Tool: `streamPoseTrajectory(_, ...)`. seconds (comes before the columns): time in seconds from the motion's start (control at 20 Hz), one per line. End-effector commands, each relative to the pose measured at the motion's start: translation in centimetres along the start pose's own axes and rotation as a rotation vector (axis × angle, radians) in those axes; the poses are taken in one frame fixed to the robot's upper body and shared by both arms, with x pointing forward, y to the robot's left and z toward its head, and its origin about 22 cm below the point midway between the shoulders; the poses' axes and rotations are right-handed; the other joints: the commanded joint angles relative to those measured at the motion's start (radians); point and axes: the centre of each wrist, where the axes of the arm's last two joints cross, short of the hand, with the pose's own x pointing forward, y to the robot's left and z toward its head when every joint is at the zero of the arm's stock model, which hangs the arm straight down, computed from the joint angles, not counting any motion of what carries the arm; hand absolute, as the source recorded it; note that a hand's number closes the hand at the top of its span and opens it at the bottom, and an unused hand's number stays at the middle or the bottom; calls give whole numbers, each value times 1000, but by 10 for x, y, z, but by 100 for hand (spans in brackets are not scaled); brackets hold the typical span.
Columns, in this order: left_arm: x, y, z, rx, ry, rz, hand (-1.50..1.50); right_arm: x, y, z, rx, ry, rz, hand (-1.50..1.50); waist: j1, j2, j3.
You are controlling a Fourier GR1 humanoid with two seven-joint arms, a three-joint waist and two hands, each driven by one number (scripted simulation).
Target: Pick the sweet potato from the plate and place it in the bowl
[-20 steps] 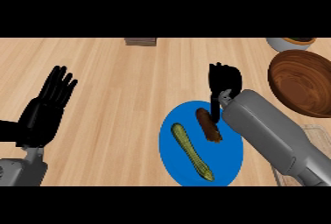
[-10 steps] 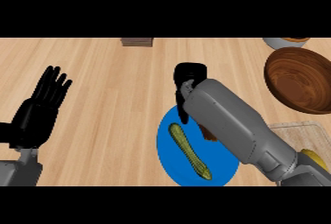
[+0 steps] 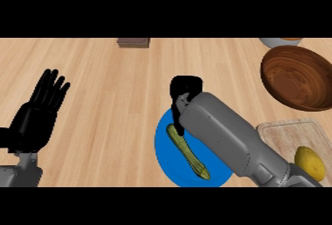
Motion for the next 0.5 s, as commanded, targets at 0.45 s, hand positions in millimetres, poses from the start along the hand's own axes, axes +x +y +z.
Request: streamPoseTrajectory(0.45, -7, -2, -8, 2, -2, -16, 0, -32, 53, -4, -119, 109, 118, -150, 0, 7, 0)
